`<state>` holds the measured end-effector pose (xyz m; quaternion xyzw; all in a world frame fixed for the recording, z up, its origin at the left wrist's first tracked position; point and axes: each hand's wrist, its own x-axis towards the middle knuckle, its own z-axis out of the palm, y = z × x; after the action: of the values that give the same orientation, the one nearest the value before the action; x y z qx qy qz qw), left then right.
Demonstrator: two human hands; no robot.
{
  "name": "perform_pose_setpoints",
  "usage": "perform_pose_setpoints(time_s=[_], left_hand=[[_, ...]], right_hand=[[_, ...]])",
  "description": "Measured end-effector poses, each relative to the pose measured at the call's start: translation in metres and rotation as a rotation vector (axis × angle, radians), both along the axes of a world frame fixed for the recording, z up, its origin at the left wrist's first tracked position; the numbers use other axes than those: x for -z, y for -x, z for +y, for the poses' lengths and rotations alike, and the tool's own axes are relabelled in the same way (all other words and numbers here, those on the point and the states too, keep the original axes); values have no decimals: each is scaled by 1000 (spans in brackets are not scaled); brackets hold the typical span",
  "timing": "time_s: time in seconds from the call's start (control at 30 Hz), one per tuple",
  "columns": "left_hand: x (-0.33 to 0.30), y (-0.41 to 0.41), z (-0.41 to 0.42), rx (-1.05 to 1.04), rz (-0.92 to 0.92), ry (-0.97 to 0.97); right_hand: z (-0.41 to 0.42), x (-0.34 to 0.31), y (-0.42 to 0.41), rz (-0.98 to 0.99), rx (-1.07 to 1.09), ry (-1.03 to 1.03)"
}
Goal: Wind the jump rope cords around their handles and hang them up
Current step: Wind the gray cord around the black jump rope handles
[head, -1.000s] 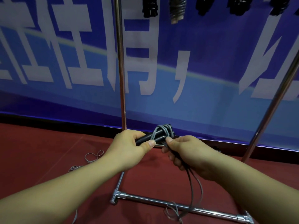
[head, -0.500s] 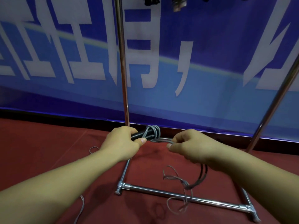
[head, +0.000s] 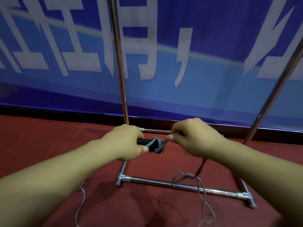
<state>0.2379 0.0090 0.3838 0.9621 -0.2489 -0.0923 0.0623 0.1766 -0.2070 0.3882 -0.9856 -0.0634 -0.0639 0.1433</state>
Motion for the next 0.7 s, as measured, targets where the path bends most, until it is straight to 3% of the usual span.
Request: perform_pose_setpoints(time_s=[0.17, 0.33, 0.7], left_hand=[[-15, 13, -5, 175, 150, -81], [-26, 19, -2, 287, 230, 35], [-27, 20, 5, 320, 567, 428]], right_hand=[[-3, 3, 2, -42, -77, 138], [-8, 3, 3, -15, -52, 177], [-20, 0, 4, 220, 82, -520]])
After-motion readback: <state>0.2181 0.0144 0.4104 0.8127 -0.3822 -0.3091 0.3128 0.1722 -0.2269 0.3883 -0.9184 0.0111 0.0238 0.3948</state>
